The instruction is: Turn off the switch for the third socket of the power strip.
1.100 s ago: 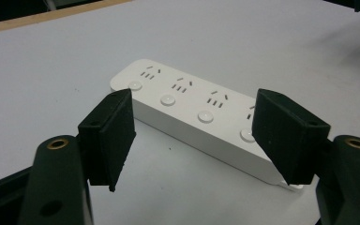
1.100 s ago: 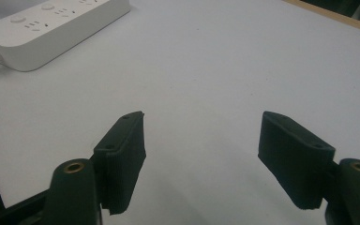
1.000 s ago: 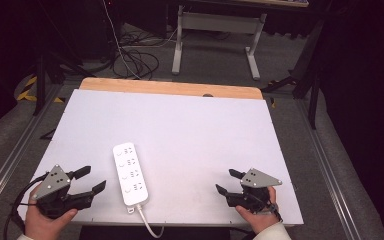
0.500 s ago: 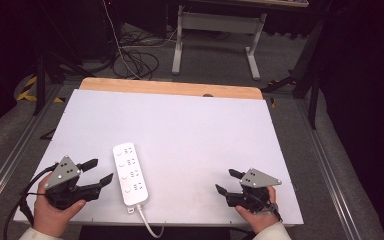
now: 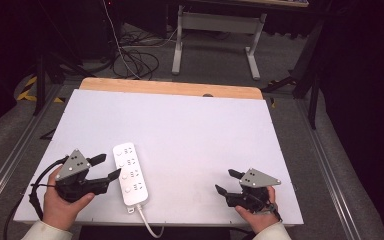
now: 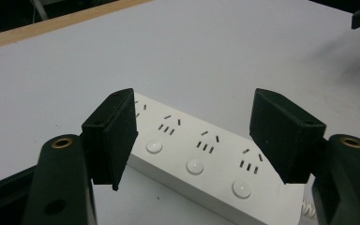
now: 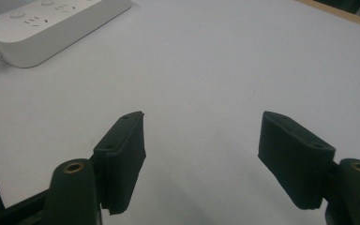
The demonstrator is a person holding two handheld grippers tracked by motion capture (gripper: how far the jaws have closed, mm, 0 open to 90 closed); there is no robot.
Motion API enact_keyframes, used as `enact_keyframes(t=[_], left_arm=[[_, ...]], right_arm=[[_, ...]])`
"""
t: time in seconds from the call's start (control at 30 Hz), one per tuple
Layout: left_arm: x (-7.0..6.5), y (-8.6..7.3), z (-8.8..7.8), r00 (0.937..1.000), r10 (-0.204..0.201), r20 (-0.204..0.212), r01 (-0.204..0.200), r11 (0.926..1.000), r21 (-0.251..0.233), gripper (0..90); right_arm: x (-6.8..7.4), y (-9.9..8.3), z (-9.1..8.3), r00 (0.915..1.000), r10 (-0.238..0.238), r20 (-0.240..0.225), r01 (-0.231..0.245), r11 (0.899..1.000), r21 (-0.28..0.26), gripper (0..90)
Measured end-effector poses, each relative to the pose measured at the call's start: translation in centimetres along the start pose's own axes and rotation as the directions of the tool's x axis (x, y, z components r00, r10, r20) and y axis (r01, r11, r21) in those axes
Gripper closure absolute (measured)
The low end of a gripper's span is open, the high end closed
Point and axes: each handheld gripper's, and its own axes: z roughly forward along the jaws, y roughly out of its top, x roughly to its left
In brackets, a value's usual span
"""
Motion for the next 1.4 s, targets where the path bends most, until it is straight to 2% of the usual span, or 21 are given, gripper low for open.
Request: enact_keyframes(t=[0.77, 0.8, 0.9, 0.93, 0.97, 1.0, 1.07, 1.1, 1.13, 1.17, 1.2, 1.23, 1.3, 1.4], left_arm=[[-0.4, 1.6, 2.8, 0.9996, 0.013, 0.027, -0.014, 0.9991, 0.041, 34.2], [-0.4, 1.6, 2.8, 0.9995, 0.016, 0.026, -0.017, 0.9988, 0.046, 38.4], [-0.3, 1.6, 2.8, 0.9995, 0.02, 0.025, -0.022, 0.9981, 0.058, 42.1], [-0.3, 1.6, 2.8, 0.9993, 0.015, 0.033, -0.017, 0.9978, 0.064, 49.8], [-0.3, 1.6, 2.9, 0.9994, 0.012, 0.032, -0.014, 0.9976, 0.068, 53.2], [-0.2, 1.7, 3.0, 0.9985, -0.004, 0.054, 0.0, 0.9969, 0.079, 58.2], [-0.1, 1.7, 3.0, 0.9984, -0.001, 0.056, -0.004, 0.9962, 0.087, 66.1], [-0.1, 1.7, 3.1, 0.9979, -0.015, 0.063, 0.009, 0.9958, 0.091, 71.3], [0.1, 1.8, 3.1, 0.9974, -0.019, 0.07, 0.012, 0.9939, 0.11, 77.1], [0.1, 1.8, 3.1, 0.9974, -0.019, 0.07, 0.012, 0.9939, 0.11, 81.0], [0.2, 1.8, 3.2, 0.9977, -0.018, 0.065, 0.01, 0.9927, 0.12, 81.0], [0.2, 1.8, 3.3, 0.9977, -0.025, 0.063, 0.017, 0.9921, 0.124, 87.7], [0.4, 1.9, 3.5, 0.9969, -0.042, 0.067, 0.032, 0.9894, 0.142, 89.9], [0.6, 1.9, 3.7, 0.9969, -0.046, 0.065, 0.036, 0.9877, 0.152, 90.0]], right_arm=[[-0.1, -0.1, 0.1, 0.9999, 0.004, -0.009, -0.003, 1.0, 0.005, 32.7], [-0.1, -0.1, 0.2, 0.9999, 0.004, -0.012, -0.004, 1.0, 0.004, 32.7], [-0.1, -0.1, 0.2, 0.9999, 0.003, -0.011, -0.003, 1.0, 0.006, 32.7], [-0.1, -0.1, 0.2, 0.9999, 0.004, -0.012, -0.004, 1.0, 0.006, 32.7], [-0.1, -0.1, 0.2, 0.9999, 0.004, -0.012, -0.004, 1.0, 0.007, 32.7], [-0.1, -0.1, 0.2, 0.9999, 0.003, -0.012, -0.003, 1.0, 0.007, 32.7], [-0.1, -0.1, 0.2, 0.9999, 0.003, -0.014, -0.003, 1.0, 0.006, 32.7], [-0.1, -0.1, 0.2, 0.9999, 0.004, -0.014, -0.004, 1.0, 0.006, 32.7], [-0.1, -0.1, 0.2, 0.9999, 0.004, -0.015, -0.004, 1.0, 0.006, 32.7], [-0.1, -0.1, 0.2, 0.9999, 0.004, -0.015, -0.004, 1.0, 0.006, 32.7], [-0.1, -0.1, 0.2, 0.9999, 0.004, -0.015, -0.004, 1.0, 0.006, 32.7], [-0.1, -0.1, 0.2, 0.9999, 0.004, -0.016, -0.004, 1.0, 0.006, 32.7], [-0.1, -0.1, 0.2, 0.9999, 0.004, -0.017, -0.004, 1.0, 0.006, 32.7], [-0.1, -0.1, 0.2, 0.9998, 0.003, -0.018, -0.003, 1.0, 0.007, 32.7]])
